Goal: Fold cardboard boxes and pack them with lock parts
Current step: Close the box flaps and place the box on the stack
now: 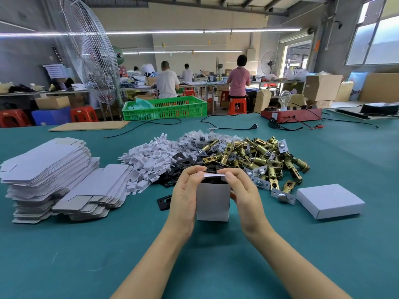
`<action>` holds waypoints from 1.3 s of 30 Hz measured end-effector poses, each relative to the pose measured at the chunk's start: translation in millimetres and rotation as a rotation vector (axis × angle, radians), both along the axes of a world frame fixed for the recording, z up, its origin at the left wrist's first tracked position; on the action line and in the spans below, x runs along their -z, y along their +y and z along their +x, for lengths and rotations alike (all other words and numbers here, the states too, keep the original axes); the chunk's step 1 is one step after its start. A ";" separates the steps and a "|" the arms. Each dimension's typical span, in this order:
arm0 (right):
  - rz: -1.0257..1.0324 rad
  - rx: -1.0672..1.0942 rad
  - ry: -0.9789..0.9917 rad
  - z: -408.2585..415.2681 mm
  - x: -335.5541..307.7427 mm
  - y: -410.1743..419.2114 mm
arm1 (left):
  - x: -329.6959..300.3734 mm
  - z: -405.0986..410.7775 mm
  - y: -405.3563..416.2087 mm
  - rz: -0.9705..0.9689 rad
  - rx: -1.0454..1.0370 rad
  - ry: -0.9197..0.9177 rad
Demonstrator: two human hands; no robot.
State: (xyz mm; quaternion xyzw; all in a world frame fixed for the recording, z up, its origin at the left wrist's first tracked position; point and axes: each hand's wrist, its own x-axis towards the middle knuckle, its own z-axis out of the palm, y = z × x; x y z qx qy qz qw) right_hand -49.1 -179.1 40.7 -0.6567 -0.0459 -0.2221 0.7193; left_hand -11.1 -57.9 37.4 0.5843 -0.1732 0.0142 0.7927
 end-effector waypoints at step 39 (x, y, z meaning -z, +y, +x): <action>-0.209 0.112 -0.162 7.6 15.9 -5.9 | 5.9 8.1 11.6 0.200 -0.014 -0.225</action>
